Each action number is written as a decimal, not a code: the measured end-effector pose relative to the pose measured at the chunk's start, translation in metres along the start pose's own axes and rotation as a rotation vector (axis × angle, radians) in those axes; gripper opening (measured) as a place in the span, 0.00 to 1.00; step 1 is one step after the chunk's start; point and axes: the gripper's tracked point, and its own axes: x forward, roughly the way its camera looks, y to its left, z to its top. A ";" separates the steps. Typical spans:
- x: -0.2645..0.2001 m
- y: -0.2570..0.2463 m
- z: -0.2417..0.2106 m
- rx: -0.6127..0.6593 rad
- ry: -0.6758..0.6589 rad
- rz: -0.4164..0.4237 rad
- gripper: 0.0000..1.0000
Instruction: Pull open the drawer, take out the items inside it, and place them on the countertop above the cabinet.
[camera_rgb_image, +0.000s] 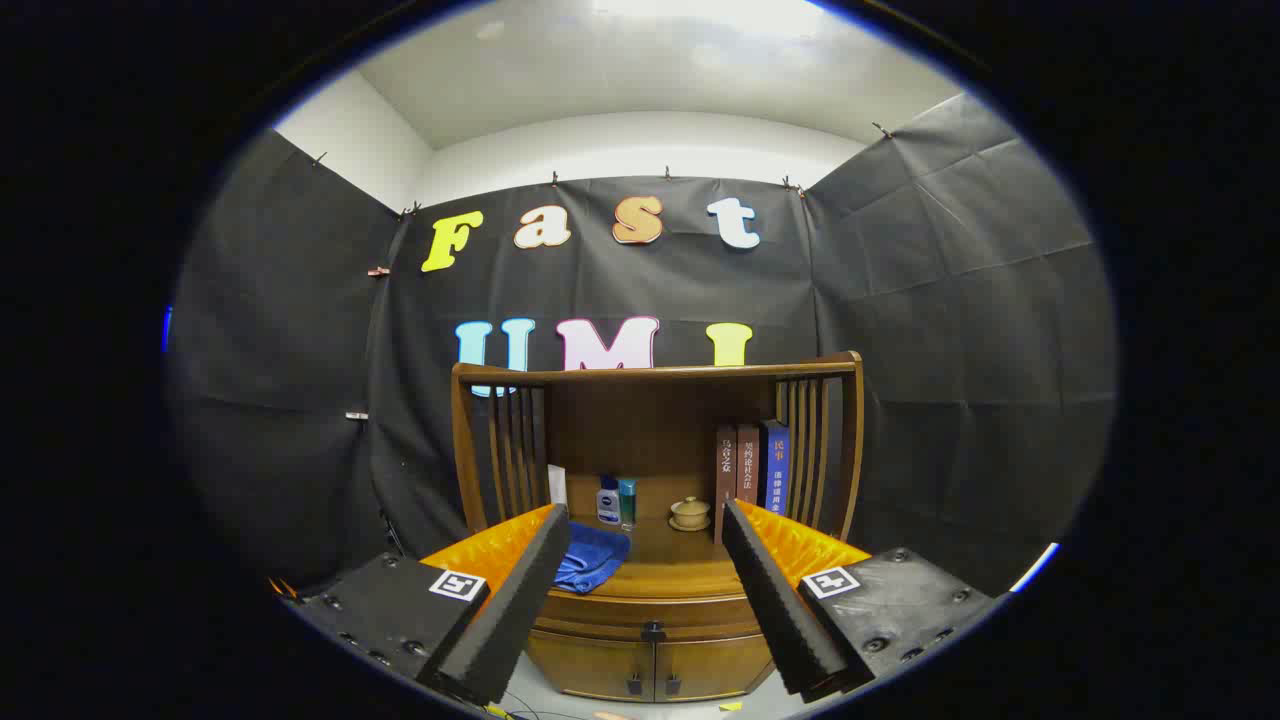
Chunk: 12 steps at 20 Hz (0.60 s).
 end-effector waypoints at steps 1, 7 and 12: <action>0.000 -0.001 0.000 0.001 0.000 0.001 0.99; -0.002 -0.003 0.002 -0.008 -0.009 -0.005 0.99; -0.001 -0.005 0.001 -0.012 -0.005 -0.006 0.99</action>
